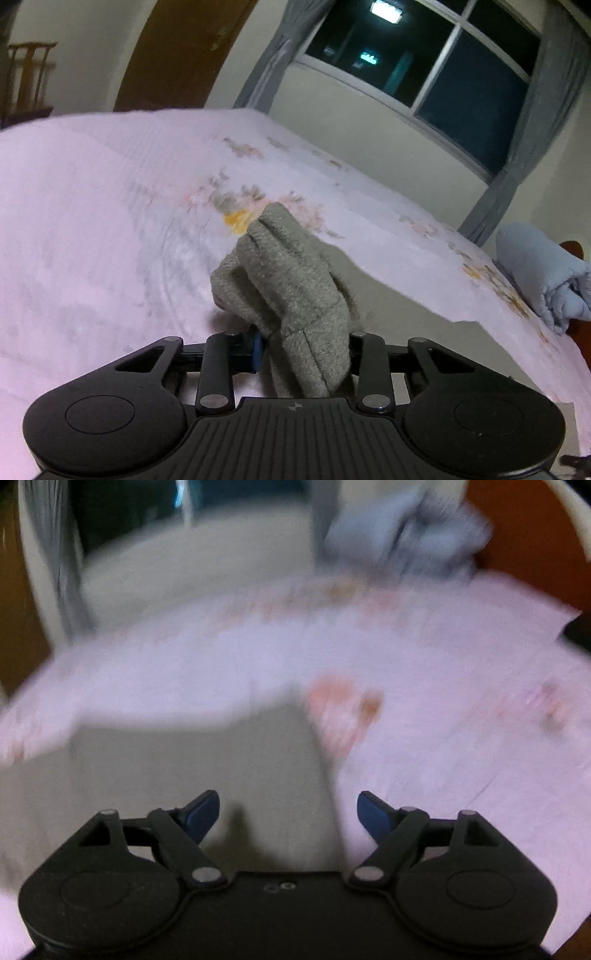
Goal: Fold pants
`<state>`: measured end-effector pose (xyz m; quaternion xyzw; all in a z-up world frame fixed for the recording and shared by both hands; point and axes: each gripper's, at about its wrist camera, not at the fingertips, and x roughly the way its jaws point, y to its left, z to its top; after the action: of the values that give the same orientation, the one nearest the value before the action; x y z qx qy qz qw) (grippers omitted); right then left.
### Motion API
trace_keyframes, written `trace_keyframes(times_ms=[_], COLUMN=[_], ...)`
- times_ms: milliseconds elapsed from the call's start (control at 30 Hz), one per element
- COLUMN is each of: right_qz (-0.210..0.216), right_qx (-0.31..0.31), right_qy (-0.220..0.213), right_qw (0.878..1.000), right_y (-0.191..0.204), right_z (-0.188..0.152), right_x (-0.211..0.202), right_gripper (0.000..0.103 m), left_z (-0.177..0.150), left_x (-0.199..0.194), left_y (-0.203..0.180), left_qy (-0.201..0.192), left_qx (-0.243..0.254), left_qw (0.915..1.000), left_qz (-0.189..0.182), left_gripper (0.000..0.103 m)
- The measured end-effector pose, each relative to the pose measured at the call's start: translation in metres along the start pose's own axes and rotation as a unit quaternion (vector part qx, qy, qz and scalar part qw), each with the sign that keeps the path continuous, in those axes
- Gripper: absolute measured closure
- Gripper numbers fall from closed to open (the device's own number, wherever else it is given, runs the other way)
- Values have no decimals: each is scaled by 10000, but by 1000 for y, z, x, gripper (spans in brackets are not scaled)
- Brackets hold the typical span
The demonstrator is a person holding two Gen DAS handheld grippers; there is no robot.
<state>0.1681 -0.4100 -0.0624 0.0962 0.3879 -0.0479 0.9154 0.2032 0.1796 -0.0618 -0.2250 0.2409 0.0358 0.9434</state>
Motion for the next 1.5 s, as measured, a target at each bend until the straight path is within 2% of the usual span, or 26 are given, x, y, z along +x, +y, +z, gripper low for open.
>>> trace_keyframes(times_ms=[67, 133, 233, 333, 500, 667, 767, 900, 967, 1000, 1033, 1100, 1133, 1233, 1300, 1333, 1367, 1400, 1433, 1467, 1500], right_qz=[28, 139, 224, 388, 506, 538, 539, 527, 547, 546, 532, 542, 549, 603, 637, 658, 674, 689, 703, 711, 709], right_qx=[-30, 225, 553, 616, 865, 1230, 1423, 1655, 1761, 1805, 1851, 1938, 1967, 1990, 2073, 2136, 2188, 2217, 2224, 2209, 2168], right_qy=[-145, -326, -638, -828, -1068, -1272, -1315, -1377, -1376, -1369, -1362, -1333, -1329, -1352, -1357, -1361, -1370, -1373, -1370, -1358, -1326], right_qw=[9999, 9991, 9962, 9939, 9892, 9827, 9796, 9751, 9732, 9725, 9718, 9704, 9698, 9688, 9667, 9652, 9638, 9629, 9627, 9632, 9646], right_y=[0, -9, -26, -42, -70, -100, -120, -143, -152, -156, -160, -166, -168, -175, -179, -181, -183, -184, -183, -182, -180], right_z=[-3, -1, -1, 0, 5, 6, 5, 2, 0, -2, -4, -7, -7, -9, -11, -12, -13, -13, -13, -13, -12], right_x=[0, -9, -25, -40, -55, -66, -69, -73, -74, -74, -74, -73, -73, -75, -75, -75, -75, -76, -75, -74, -73], right_gripper=[23, 24, 23, 23, 23, 23, 22, 22, 22, 22, 22, 22, 22, 22, 22, 22, 22, 22, 22, 22, 22], left_z=[8, 16, 27, 36, 42, 19, -16, -91, -132, -155, -174, -203, -208, -199, -190, -186, -186, -189, -192, -205, -215], left_x=[-11, -21, -37, -48, -65, -67, -59, -48, -51, -48, -42, -40, -43, -57, -64, -67, -68, -65, -49, -44, -46], left_y=[-7, -19, -47, -86, -164, -255, -310, -374, -393, -404, -414, -418, -419, -419, -419, -418, -417, -417, -418, -418, -415], left_qy=[-80, -223, -459, -639, -813, -763, -557, -130, -38, 101, 281, 255, 139, -207, -421, -591, -669, -528, -262, -45, -114], left_qx=[166, 495, 1141, 1759, 2548, 3304, 3812, 4563, 4895, 5136, 5323, 5563, 5586, 5632, 5589, 5643, 5736, 5818, 5975, 6200, 6315], left_qw=[9998, 9984, 9915, 9796, 9542, 9211, 8952, 8501, 8274, 8123, 8025, 7932, 7934, 7938, 7969, 7945, 7891, 7838, 7732, 7557, 7473], left_qz=[-68, -175, -429, -737, -1339, -1911, -2241, -2625, -2754, -2761, -2679, -2465, -2415, -2286, -2255, -2164, -2093, -2106, -2107, -2108, -2063], left_gripper=[71, 71, 71, 71, 71, 71, 71, 71, 71, 71, 71, 71, 71, 71, 71, 71, 71, 70, 68, 68, 68])
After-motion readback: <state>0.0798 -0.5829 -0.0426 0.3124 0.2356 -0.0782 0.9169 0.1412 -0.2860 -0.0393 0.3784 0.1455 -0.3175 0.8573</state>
